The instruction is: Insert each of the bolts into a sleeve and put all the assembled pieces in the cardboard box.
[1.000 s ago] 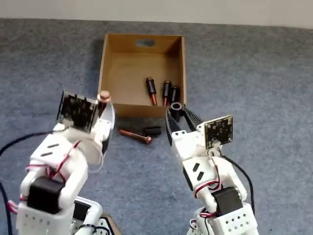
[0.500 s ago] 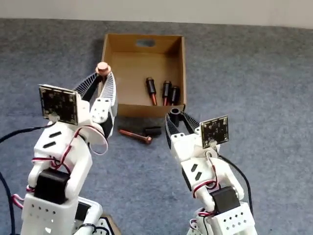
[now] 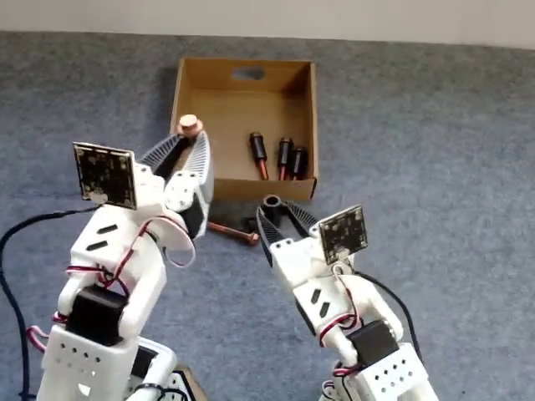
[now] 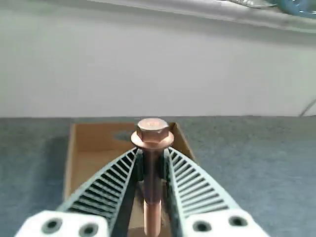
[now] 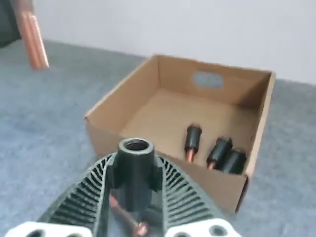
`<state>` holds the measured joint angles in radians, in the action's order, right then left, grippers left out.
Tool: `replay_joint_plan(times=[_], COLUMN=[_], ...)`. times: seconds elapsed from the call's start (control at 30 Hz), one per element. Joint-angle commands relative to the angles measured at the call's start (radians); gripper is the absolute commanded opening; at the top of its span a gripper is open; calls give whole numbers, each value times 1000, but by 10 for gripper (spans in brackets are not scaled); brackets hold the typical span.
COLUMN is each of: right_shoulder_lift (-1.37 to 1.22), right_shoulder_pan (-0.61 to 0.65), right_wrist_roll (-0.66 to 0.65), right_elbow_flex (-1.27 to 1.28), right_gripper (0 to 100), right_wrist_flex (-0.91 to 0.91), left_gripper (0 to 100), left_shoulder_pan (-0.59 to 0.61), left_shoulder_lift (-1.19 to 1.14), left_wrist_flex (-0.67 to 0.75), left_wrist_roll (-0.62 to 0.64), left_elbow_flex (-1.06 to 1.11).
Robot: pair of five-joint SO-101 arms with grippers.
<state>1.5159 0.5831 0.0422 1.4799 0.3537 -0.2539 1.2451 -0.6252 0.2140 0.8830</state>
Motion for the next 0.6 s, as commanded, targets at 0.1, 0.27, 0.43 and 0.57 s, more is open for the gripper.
replay_joint_plan(times=[0.1,0.27,0.43,0.57], right_shoulder_lift=[22,186,303,311], right_shoulder_pan=[-48,-50,-50,-50], right_wrist_roll=[8,8,8,8], right_elbow_flex=[-2,44,119,131], right_gripper=[6,6,6,6], right_wrist_flex=[-79,-59,-61,-61], left_gripper=[8,8,8,8], left_shoulder_pan=[-122,-134,-174,-231], left_shoulder_lift=[-4,5,-2,-4], left_wrist_flex=[112,115,236,293], left_wrist_roll=[20,25,28,25], left_elbow_flex=[-8,31,84,91])
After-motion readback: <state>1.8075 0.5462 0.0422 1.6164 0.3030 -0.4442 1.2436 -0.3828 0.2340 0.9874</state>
